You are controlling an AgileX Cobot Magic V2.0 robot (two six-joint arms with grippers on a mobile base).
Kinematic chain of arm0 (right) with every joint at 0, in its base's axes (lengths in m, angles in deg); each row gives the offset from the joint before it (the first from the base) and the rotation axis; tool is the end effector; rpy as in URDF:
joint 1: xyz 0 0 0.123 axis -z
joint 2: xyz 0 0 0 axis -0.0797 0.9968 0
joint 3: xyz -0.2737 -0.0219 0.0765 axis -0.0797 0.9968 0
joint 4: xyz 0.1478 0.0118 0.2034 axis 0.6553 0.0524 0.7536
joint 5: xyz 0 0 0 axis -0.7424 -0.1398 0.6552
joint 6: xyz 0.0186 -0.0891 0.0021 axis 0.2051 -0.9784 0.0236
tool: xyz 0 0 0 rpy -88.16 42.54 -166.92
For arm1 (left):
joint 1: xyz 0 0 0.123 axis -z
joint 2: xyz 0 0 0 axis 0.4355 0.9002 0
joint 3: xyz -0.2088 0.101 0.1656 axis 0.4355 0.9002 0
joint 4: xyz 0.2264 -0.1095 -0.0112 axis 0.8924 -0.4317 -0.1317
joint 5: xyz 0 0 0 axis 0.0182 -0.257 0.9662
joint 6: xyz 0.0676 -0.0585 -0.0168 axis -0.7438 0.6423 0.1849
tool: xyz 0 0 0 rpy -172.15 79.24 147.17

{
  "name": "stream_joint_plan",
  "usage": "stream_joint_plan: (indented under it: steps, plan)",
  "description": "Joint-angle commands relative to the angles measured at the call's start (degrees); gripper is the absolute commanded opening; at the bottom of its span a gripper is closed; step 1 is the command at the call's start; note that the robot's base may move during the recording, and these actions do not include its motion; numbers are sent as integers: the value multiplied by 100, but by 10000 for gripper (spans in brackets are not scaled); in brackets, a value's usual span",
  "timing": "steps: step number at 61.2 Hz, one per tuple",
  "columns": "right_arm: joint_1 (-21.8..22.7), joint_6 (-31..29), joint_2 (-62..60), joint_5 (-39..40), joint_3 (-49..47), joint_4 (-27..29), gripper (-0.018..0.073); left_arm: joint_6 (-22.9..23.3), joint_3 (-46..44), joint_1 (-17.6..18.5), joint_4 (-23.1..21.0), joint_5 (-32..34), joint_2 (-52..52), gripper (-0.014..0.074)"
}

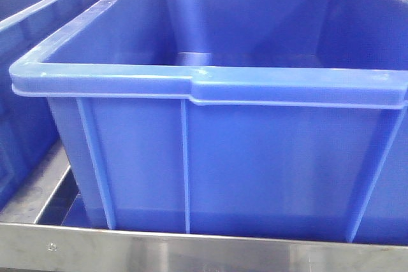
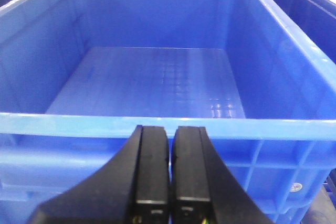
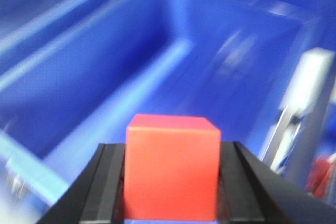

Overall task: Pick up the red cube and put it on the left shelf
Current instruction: 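Align the base in front of the empty blue bin on the shelf, then lower the right gripper holding the red cube into the blue bin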

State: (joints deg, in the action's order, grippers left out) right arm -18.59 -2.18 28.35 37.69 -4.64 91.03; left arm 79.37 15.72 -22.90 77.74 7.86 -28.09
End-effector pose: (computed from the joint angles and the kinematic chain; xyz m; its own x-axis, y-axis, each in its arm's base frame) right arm 0.0865 0.0440 0.4144 -0.2933 -0.2161 -0.9313 -0.4794 0.8760 -0.0523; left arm 0.0563 -0.0028 0.1988 -0.0435 -0.0106 -0.9990 0.0490 0.9987 -0.0127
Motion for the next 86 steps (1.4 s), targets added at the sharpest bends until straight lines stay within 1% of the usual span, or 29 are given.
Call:
stream_joint_plan:
  steps: [1,11,18,21,30,37,43,49,62,67,82,86]
  plan:
    - [-111,-284,623,244,-461,301,109,5,132,-3,-29,504,-94,101]
    - [-557,-284,1659,265,-771,329,108,5,132,-3,-29,504,-94,101]
    - [-746,-284,2435,388,-910,329,63,5,132,-3,-29,504,-94,101]
    - [-765,-284,2769,513,-979,329,48,5,132,-3,-29,504,-94,101]
    - [-760,-284,3669,776,-1264,324,48,5,132,-3,-29,504,-94,101]
    - [-760,-278,4259,831,-1557,317,48,5,132,-3,-29,504,-94,101]
    - [-700,-235,4702,817,-1830,317,48,5,132,-3,-29,504,-94,101]
    - [-561,-60,5060,773,-2081,317,48,5,132,-3,-29,504,-94,101]
    - [-80,312,5598,749,-2456,317,49,5,132,-3,-29,504,-94,101]
    - [60,355,5763,699,-2541,317,49,5,132,-3,-29,504,-94,101]
    - [85,355,6145,626,-2583,328,52,5,132,-3,-29,504,-94,101]
    - [67,355,6240,556,-2583,327,80,5,132,-3,-29,504,-94,101]
